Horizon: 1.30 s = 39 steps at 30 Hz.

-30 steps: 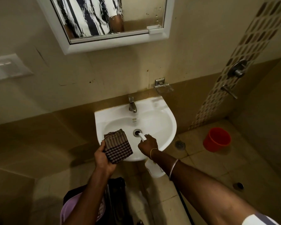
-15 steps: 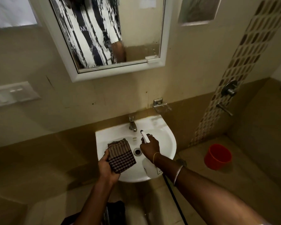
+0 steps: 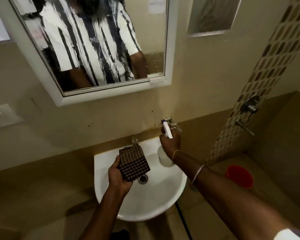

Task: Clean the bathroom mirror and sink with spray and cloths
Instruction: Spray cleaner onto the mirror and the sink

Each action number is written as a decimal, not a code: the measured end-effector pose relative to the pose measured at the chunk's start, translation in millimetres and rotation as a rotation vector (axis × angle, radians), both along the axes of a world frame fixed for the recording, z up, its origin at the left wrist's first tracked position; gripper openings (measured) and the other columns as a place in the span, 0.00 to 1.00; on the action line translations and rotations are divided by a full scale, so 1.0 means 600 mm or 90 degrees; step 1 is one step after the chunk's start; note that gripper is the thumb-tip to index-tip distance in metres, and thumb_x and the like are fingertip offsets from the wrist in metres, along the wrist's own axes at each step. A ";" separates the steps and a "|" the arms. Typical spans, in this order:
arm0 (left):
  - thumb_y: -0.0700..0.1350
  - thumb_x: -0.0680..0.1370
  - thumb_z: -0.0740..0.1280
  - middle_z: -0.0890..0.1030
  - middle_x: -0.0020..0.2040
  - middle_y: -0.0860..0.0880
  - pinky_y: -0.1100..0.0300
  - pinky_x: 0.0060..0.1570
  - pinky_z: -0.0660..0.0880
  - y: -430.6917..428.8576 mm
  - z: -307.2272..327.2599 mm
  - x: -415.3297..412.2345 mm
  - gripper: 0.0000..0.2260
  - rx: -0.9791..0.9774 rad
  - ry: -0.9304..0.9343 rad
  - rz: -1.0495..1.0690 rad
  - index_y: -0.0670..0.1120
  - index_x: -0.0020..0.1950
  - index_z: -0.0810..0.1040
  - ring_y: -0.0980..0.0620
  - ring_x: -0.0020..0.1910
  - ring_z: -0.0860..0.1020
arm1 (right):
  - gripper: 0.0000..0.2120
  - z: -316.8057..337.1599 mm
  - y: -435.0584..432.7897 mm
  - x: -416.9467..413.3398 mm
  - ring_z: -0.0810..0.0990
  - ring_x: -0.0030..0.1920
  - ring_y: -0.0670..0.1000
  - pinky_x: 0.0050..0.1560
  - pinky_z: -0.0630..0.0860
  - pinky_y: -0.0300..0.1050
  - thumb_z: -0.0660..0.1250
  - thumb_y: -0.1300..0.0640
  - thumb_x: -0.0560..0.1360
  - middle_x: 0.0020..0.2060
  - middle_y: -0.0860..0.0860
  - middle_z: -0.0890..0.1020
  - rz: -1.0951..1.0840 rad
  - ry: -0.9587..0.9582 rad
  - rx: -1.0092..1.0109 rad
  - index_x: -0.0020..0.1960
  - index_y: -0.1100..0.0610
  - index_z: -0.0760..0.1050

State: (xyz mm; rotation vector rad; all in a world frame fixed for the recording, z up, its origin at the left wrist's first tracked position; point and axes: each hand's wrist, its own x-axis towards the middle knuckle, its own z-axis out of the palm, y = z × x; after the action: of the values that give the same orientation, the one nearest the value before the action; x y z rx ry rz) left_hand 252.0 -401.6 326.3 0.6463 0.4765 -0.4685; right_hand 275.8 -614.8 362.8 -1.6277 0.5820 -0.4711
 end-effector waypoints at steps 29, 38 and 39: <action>0.54 0.84 0.59 0.80 0.68 0.38 0.40 0.51 0.83 -0.072 -0.022 0.066 0.22 0.002 0.022 0.085 0.44 0.74 0.75 0.36 0.62 0.82 | 0.17 -0.013 -0.159 0.225 0.80 0.49 0.50 0.53 0.74 0.30 0.67 0.69 0.73 0.49 0.49 0.81 -0.022 -0.124 -0.110 0.60 0.59 0.80; 0.55 0.85 0.58 0.82 0.66 0.38 0.42 0.46 0.84 -0.073 -0.019 0.061 0.21 0.011 0.024 0.076 0.43 0.71 0.77 0.36 0.63 0.80 | 0.26 -0.030 -0.164 0.220 0.80 0.56 0.50 0.61 0.81 0.54 0.76 0.57 0.71 0.59 0.49 0.77 -0.007 -0.128 -0.136 0.67 0.51 0.74; 0.55 0.85 0.57 0.82 0.66 0.38 0.42 0.47 0.84 -0.072 -0.017 0.060 0.21 0.012 0.023 0.071 0.43 0.70 0.77 0.36 0.63 0.80 | 0.29 -0.034 -0.165 0.215 0.79 0.59 0.50 0.62 0.80 0.54 0.77 0.54 0.70 0.61 0.48 0.76 -0.001 -0.114 -0.133 0.69 0.50 0.72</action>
State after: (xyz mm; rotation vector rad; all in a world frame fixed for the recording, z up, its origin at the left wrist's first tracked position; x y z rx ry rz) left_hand 287.9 -445.1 315.9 0.6269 0.5490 -0.3702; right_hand 404.7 -713.9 342.2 -1.7605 0.4113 -0.6899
